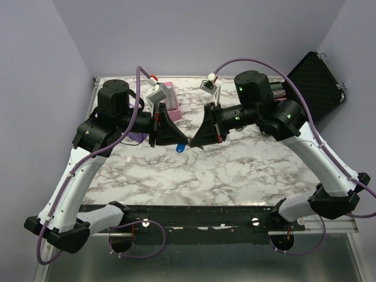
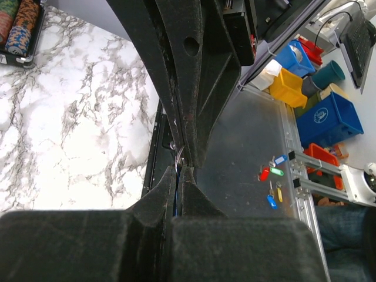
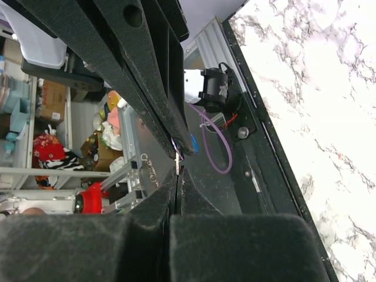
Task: Remove the keys from the keyring
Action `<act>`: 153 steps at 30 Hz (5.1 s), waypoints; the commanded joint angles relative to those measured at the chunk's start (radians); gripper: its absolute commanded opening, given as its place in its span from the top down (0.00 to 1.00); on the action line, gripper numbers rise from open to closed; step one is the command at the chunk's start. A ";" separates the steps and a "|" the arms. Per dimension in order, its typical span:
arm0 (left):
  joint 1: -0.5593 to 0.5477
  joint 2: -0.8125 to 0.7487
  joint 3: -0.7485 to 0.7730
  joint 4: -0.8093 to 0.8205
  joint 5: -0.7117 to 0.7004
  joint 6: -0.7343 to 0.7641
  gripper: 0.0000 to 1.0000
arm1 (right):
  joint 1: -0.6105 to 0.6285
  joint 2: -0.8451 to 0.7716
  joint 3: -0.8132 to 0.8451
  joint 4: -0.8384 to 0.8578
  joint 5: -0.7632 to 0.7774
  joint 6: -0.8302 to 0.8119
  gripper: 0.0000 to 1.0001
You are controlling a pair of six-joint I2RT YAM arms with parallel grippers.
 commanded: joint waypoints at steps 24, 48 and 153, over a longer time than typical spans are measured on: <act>-0.009 -0.042 -0.036 -0.207 0.022 0.074 1.00 | -0.026 -0.051 0.147 -0.082 0.111 -0.025 0.99; -0.009 -0.022 -0.021 -0.202 -0.643 -0.070 1.00 | -0.027 -0.070 0.027 -0.037 0.717 0.035 0.99; -0.009 -0.040 -0.225 -0.041 -1.042 -0.158 0.01 | -0.171 -0.014 -0.284 0.156 0.709 0.029 0.00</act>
